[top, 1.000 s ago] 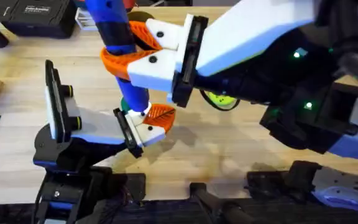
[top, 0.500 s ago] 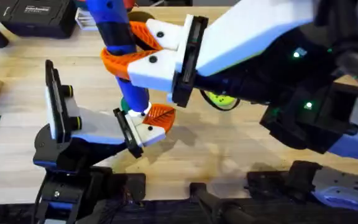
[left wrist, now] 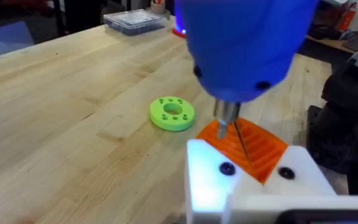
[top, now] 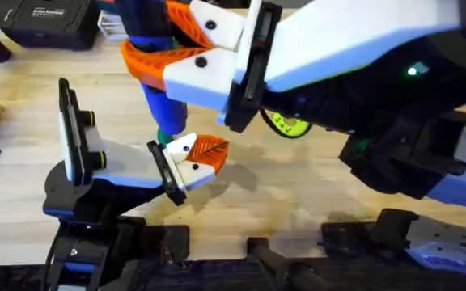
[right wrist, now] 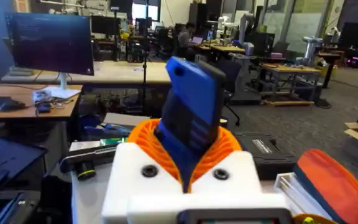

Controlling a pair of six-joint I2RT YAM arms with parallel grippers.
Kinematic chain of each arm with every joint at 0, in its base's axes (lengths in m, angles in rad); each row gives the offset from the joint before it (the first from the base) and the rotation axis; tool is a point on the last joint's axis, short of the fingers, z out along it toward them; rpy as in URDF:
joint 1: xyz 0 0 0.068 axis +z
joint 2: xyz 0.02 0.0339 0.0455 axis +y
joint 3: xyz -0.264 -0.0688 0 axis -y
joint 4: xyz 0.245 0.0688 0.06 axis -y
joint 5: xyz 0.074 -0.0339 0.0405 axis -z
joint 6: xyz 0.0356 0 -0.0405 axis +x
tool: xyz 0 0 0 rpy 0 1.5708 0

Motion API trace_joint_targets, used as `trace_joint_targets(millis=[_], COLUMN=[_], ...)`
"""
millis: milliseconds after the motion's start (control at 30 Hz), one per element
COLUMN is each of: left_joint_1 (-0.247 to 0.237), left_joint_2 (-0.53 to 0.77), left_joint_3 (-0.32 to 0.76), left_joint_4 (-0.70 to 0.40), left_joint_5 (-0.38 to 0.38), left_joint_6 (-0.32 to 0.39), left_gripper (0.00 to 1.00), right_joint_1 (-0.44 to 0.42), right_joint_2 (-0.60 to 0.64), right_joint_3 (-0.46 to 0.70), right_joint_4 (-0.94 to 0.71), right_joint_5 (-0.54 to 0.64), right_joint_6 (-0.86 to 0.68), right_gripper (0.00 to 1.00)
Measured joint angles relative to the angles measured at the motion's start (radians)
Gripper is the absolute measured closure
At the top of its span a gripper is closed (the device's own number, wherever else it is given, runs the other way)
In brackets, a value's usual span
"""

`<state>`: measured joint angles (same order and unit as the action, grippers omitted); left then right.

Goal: Pick up the gripper from the table and insert it into the empty holder that is missing its gripper. Then pick up a screw, insert it into the mounting hole, and use the screwdriver to tighten it. Finally, clean up the table by picking up the vegetable and placing it into the bucket.

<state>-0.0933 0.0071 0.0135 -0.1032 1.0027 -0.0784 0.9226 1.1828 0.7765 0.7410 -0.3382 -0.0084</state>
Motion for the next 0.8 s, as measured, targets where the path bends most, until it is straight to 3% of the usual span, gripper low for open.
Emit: trace_joint_targets(millis=[433, 800], left_joint_1=[0.0, 0.0], left_joint_2=[0.0, 0.0], left_joint_3=[0.0, 0.0], left_joint_4=[0.0, 0.0], left_joint_5=[0.0, 0.0], left_joint_6=[0.0, 0.0], left_gripper=[0.997, 0.997], right_joint_1=[-0.089, -0.074], right_joint_2=[0.0, 0.0], right_joint_3=[-0.001, -0.001], right_joint_4=[-0.042, -0.111], right_joint_5=[-0.003, -0.113], right_joint_6=[-0.034, -0.004], right_gripper=[0.976, 0.976])
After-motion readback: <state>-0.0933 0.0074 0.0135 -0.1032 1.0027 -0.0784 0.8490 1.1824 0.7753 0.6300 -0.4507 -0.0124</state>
